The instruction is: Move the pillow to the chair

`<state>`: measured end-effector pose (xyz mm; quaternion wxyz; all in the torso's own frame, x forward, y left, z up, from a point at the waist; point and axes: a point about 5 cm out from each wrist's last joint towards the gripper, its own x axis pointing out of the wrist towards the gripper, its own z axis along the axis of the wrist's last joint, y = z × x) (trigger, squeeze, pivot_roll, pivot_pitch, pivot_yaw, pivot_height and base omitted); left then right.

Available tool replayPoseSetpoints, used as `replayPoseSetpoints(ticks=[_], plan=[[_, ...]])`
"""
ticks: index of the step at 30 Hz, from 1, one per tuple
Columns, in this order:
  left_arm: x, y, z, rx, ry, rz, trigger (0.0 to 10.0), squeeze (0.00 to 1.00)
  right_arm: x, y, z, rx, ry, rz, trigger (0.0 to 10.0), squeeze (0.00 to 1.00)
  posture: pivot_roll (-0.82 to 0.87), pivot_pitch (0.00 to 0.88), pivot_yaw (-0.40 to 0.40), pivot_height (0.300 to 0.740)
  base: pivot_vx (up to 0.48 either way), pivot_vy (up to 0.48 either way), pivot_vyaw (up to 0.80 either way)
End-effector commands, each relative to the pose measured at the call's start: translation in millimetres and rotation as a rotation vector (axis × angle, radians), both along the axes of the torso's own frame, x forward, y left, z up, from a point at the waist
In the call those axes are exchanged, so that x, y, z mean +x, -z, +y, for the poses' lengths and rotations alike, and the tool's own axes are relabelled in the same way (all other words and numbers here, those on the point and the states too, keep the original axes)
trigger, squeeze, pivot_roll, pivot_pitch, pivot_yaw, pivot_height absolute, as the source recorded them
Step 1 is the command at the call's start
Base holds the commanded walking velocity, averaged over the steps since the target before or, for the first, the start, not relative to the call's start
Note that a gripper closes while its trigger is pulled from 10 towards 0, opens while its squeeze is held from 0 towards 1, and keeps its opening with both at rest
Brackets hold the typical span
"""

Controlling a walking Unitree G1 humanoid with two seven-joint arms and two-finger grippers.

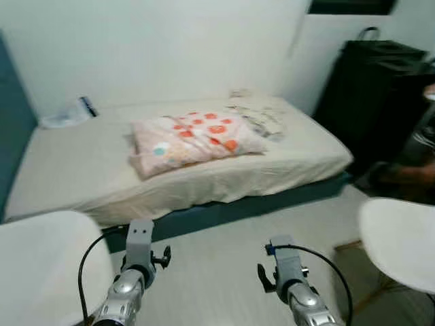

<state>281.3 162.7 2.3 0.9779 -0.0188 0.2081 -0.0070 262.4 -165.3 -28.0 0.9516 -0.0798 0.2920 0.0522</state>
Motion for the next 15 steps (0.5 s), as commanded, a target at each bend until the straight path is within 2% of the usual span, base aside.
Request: replayPoseSetpoints(ticks=[1, 4, 6, 13, 15], plan=[[2.5, -4.9, -3.0, -0.017, 0.011, -0.041, 10.0, 0.00, 0.7, -0.5, -3.3, -0.006, 0.011, 0.001, 10.0, 0.00, 0.08, 0.018, -0.019, 0.740, 0.000, 0.000, -0.48], [3.2, -5.6, -4.7, -0.016, 0.023, -0.043, 10.0, 0.00, -0.3, 1.0, -3.9, -0.051, -0.014, 0.017, 10.0, 0.00, 0.07, 0.020, -0.017, 0.740, 0.000, 0.000, 0.00], [2.9, -2.6, -5.1, 0.006, 0.033, -0.013, 10.0, 0.00, -1.3, 2.2, -4.1, -0.045, 0.001, 0.024, 10.0, 0.00, 0.07, 0.022, -0.015, 0.740, 0.000, 0.000, 0.00], [2.6, -4.7, -4.6, -0.002, 0.024, -0.039, 10.0, 0.00, -1.2, 1.6, -0.6, -0.032, -0.007, 0.011, 10.0, 0.00, 0.07, 0.035, -0.019, 0.740, 0.000, 0.000, 0.00], [1.5, -4.5, -5.5, -0.005, 0.023, -0.045, 10.0, 0.00, -1.3, 1.4, 0.6, -0.036, -0.020, 0.006, 10.0, 0.00, 0.07, 0.037, -0.026, 0.740, 0.279, 0.000, 0.00]])
